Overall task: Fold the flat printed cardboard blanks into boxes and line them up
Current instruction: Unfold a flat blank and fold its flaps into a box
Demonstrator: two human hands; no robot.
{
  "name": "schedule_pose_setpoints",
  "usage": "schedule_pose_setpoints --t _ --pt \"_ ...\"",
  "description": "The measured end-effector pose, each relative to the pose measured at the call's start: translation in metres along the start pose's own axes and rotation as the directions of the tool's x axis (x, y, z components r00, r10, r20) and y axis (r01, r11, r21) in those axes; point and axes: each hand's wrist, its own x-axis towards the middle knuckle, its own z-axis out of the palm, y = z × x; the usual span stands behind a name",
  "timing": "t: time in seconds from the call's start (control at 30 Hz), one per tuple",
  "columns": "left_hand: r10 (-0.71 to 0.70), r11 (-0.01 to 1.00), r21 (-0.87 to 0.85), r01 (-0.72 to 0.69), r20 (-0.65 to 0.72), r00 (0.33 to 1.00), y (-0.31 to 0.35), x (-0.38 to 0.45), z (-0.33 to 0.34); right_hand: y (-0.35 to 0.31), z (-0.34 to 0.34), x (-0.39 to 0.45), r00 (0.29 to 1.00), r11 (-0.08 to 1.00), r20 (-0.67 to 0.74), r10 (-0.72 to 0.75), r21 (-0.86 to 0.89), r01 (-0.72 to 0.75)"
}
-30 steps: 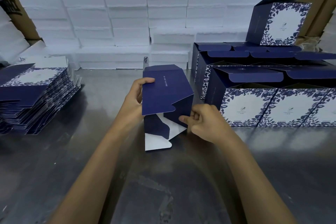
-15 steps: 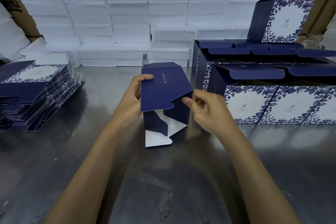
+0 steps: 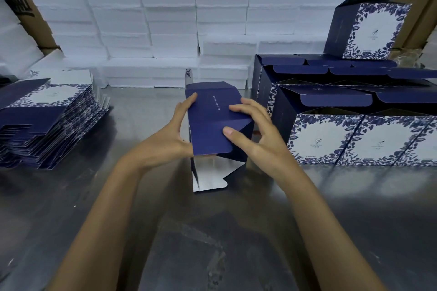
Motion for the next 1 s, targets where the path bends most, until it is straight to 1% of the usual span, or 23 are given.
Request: schedule_pose_setpoints --t 0.07,0.13,0.23,0.27,0.3,0.33,0.4,0.43,0.5,0.53,0.63,0.7,0.8,0.9,1.0 --pt "-0.037 0.999 0.013 0.036 0.069 0.997 -0.001 -0.005 -0.006 0.004 0.0 0.001 1.0 1.0 -0.002 -0.024 -0.02 0.024" --pt "-0.094 0.994 0.069 0.087 0.112 0.989 -0.002 -0.009 -0.012 0.008 0.002 0.003 0.999 0.998 -0.014 -0.048 -0.042 0.048" --pt "-0.129 0.986 0.125 0.11 0.157 0.979 0.0 -0.012 -0.017 0.012 0.008 0.006 0.994 0.995 -0.077 -0.082 -0.063 0.077" --pt "-0.109 0.988 0.124 0.092 0.139 0.984 0.002 -0.013 -0.015 0.013 0.01 0.006 0.99 0.994 -0.103 -0.093 -0.074 0.085" --pt "-0.064 0.992 0.118 0.053 0.084 0.994 0.005 -0.011 -0.012 0.013 0.012 0.007 0.987 0.992 -0.125 -0.103 -0.08 0.093" --pt "0.0 0.995 0.103 0.001 -0.007 1.0 0.008 -0.009 -0.008 0.013 0.013 0.008 0.984 0.992 -0.142 -0.11 -0.079 0.099" --pt "0.113 0.994 0.017 -0.111 -0.202 0.973 0.012 -0.002 0.0 0.013 0.015 0.009 0.982 0.994 -0.159 -0.104 -0.055 0.096" --pt "0.158 0.984 -0.04 -0.173 -0.255 0.954 0.013 0.001 0.005 0.012 0.015 0.009 0.983 0.996 -0.159 -0.091 -0.031 0.087" --pt "0.23 0.957 -0.108 -0.269 -0.277 0.933 0.01 0.005 0.012 0.01 0.016 0.008 0.986 0.997 -0.153 -0.061 0.041 0.068" --pt "0.244 0.948 -0.129 -0.289 -0.287 0.926 0.008 0.006 0.015 0.009 0.017 0.007 0.987 0.995 -0.151 -0.048 0.076 0.06" --pt "0.232 0.926 -0.205 -0.318 -0.356 0.905 0.003 0.01 0.021 0.007 0.021 0.006 0.985 0.991 -0.17 -0.036 0.121 0.057" --pt "0.199 0.919 -0.245 -0.309 -0.388 0.9 0.0 0.012 0.025 0.005 0.026 0.007 0.974 0.989 -0.226 -0.031 0.137 0.063" --pt "0.178 0.931 -0.217 -0.293 -0.432 0.884 -0.004 0.015 0.025 0.001 0.033 0.01 0.958 0.991 -0.286 -0.033 0.116 0.069" --pt "0.191 0.929 -0.23 -0.29 -0.371 0.909 -0.006 0.014 0.019 0.002 0.028 0.012 0.968 0.993 -0.251 -0.026 0.108 0.055" --pt "0.188 0.922 -0.264 -0.284 -0.335 0.923 -0.007 0.012 0.014 0.006 0.015 0.013 0.983 0.986 -0.183 -0.025 0.156 0.054"
